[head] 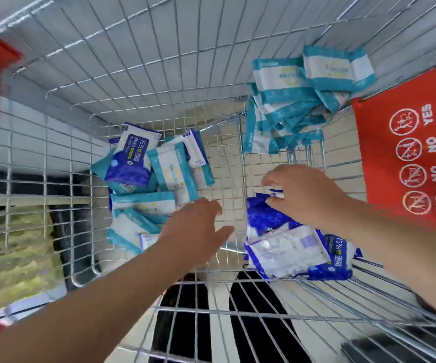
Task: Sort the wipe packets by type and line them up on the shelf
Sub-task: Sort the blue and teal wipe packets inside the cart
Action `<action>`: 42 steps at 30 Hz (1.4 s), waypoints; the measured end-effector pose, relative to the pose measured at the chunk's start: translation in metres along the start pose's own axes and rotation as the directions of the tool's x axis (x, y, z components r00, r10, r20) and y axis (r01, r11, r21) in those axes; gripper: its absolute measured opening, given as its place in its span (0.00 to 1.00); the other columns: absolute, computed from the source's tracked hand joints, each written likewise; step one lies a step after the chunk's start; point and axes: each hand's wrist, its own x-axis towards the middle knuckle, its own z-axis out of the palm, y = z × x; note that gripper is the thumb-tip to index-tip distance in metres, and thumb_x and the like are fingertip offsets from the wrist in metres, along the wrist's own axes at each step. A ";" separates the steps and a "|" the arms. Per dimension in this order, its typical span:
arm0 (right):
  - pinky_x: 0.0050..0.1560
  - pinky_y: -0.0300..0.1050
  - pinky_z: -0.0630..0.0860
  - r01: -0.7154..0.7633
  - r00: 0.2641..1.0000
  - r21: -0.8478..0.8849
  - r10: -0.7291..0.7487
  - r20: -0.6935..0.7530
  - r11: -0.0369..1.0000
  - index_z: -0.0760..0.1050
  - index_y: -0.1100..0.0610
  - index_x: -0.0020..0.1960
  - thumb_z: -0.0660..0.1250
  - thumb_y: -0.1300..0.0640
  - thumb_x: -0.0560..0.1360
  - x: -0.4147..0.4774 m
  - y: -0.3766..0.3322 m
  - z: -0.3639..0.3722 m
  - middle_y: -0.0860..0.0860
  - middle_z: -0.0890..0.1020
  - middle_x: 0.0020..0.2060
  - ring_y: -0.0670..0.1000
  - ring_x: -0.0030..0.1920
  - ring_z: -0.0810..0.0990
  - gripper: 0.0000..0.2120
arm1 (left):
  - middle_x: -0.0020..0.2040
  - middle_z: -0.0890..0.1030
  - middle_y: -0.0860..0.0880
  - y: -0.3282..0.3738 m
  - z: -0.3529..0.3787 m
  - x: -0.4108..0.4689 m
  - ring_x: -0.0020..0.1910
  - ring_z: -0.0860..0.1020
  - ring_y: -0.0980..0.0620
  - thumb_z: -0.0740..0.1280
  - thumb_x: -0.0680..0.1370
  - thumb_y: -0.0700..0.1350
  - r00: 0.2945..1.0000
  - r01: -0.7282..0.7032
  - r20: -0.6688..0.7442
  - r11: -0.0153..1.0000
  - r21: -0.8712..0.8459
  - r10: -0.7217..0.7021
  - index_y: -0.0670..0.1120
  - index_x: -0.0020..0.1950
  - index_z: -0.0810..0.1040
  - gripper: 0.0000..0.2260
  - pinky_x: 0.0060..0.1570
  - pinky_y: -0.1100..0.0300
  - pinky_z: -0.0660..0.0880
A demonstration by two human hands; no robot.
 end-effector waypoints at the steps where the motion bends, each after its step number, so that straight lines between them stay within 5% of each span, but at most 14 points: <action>1: 0.60 0.46 0.70 0.021 1.000 0.030 -0.021 -0.002 0.999 0.73 0.50 0.65 0.64 0.52 0.77 0.005 -0.015 0.005 0.48 0.76 0.61 0.51 0.62 0.73 0.17 | 0.66 0.72 0.55 -0.015 -0.009 -0.006 0.64 0.72 0.52 0.61 0.79 0.59 1.000 0.025 -0.010 0.999 0.045 -0.025 0.55 0.66 0.71 0.18 0.62 0.54 0.69; 7: 0.64 0.49 0.70 0.074 0.986 0.240 -0.107 0.128 0.968 0.73 0.52 0.65 0.65 0.55 0.76 0.033 -0.089 0.073 0.50 0.76 0.63 0.51 0.64 0.73 0.17 | 0.64 0.73 0.49 -0.123 -0.025 -0.020 0.63 0.72 0.48 0.65 0.77 0.54 0.979 0.201 -0.020 0.949 0.244 -0.203 0.52 0.69 0.70 0.20 0.61 0.52 0.71; 10: 0.62 0.50 0.71 0.056 0.976 0.241 -0.104 0.191 0.969 0.73 0.54 0.65 0.65 0.54 0.76 0.041 -0.106 0.106 0.51 0.77 0.61 0.53 0.63 0.74 0.17 | 0.68 0.70 0.48 -0.154 -0.018 -0.011 0.65 0.70 0.47 0.69 0.75 0.51 0.982 0.186 -0.075 0.957 0.224 -0.173 0.49 0.71 0.66 0.26 0.63 0.51 0.69; 15: 0.58 0.44 0.70 0.021 1.000 0.330 -0.026 0.010 0.944 0.70 0.54 0.68 0.68 0.53 0.75 0.057 -0.116 0.124 0.51 0.76 0.61 0.51 0.59 0.75 0.22 | 0.68 0.64 0.46 -0.167 -0.013 0.010 0.65 0.68 0.44 0.75 0.70 0.52 0.985 0.129 -0.140 0.967 0.221 -0.099 0.51 0.72 0.63 0.35 0.64 0.47 0.70; 20: 0.54 0.49 0.76 -0.049 0.998 0.506 0.029 0.047 0.861 0.74 0.56 0.62 0.71 0.57 0.73 0.077 -0.121 0.122 0.51 0.79 0.53 0.52 0.52 0.79 0.18 | 0.63 0.63 0.44 -0.170 -0.008 0.017 0.56 0.74 0.42 0.78 0.66 0.45 0.979 0.176 -0.104 0.984 0.019 -0.173 0.49 0.66 0.64 0.34 0.60 0.48 0.74; 23: 0.53 0.54 0.78 -0.093 0.995 0.601 0.052 0.086 0.793 0.69 0.55 0.65 0.72 0.60 0.72 0.082 -0.129 0.124 0.52 0.77 0.53 0.55 0.49 0.81 0.24 | 0.64 0.63 0.44 -0.169 -0.006 0.015 0.56 0.76 0.41 0.77 0.69 0.43 0.975 0.196 -0.089 0.976 -0.095 -0.204 0.47 0.68 0.63 0.33 0.58 0.50 0.73; 26: 0.47 0.46 0.80 -0.118 0.991 0.654 0.044 0.129 0.747 0.67 0.53 0.66 0.72 0.62 0.70 0.086 -0.139 0.129 0.49 0.78 0.45 0.51 0.44 0.81 0.26 | 0.67 0.61 0.43 -0.170 -0.006 0.016 0.60 0.72 0.43 0.75 0.70 0.52 0.971 0.224 -0.127 0.953 0.206 -0.201 0.46 0.68 0.62 0.34 0.60 0.51 0.71; 30: 0.34 0.37 0.70 -0.095 0.994 0.604 0.041 0.102 0.792 0.77 0.57 0.52 0.70 0.64 0.71 0.092 -0.147 0.136 0.45 0.78 0.35 0.43 0.33 0.76 0.11 | 0.66 0.65 0.45 -0.177 -0.010 0.019 0.62 0.68 0.44 0.73 0.70 0.59 0.977 0.206 -0.128 0.913 0.351 -0.171 0.48 0.66 0.64 0.31 0.61 0.51 0.68; 33: 0.34 0.34 0.70 -0.051 0.999 0.609 0.030 0.044 0.792 0.78 0.57 0.43 0.69 0.65 0.72 0.092 -0.145 0.133 0.46 0.78 0.34 0.42 0.33 0.75 0.04 | 0.57 0.75 0.47 -0.183 -0.007 0.016 0.52 0.75 0.47 0.74 0.71 0.54 0.982 0.183 -0.066 0.971 0.152 -0.175 0.48 0.59 0.66 0.24 0.53 0.51 0.74; 36: 0.43 0.34 0.76 -0.036 0.991 0.737 0.120 -0.062 0.675 0.80 0.59 0.47 0.67 0.65 0.74 0.094 -0.139 0.119 0.50 0.82 0.39 0.44 0.39 0.80 0.05 | 0.52 0.77 0.50 -0.186 -0.011 0.011 0.48 0.77 0.49 0.76 0.69 0.50 0.976 0.198 -0.070 0.974 -0.114 -0.206 0.49 0.55 0.67 0.22 0.49 0.51 0.76; 39: 0.52 0.47 0.78 -0.069 0.945 0.725 0.278 -0.173 0.685 0.75 0.58 0.57 0.66 0.63 0.75 0.109 -0.127 0.110 0.55 0.79 0.52 0.51 0.50 0.80 0.10 | 0.49 0.77 0.51 -0.185 -0.024 0.012 0.41 0.79 0.50 0.73 0.72 0.51 0.961 0.202 -0.142 0.954 -0.220 -0.236 0.50 0.54 0.72 0.15 0.43 0.52 0.79; 42: 0.51 0.52 0.78 -0.126 0.927 0.736 0.342 -0.151 0.666 0.70 0.56 0.55 0.67 0.62 0.74 0.121 -0.123 0.103 0.55 0.79 0.52 0.54 0.51 0.79 0.11 | 0.44 0.78 0.51 -0.185 -0.040 0.020 0.34 0.79 0.52 0.70 0.75 0.50 0.925 0.236 -0.199 0.900 -0.366 -0.323 0.51 0.51 0.73 0.09 0.31 0.58 0.78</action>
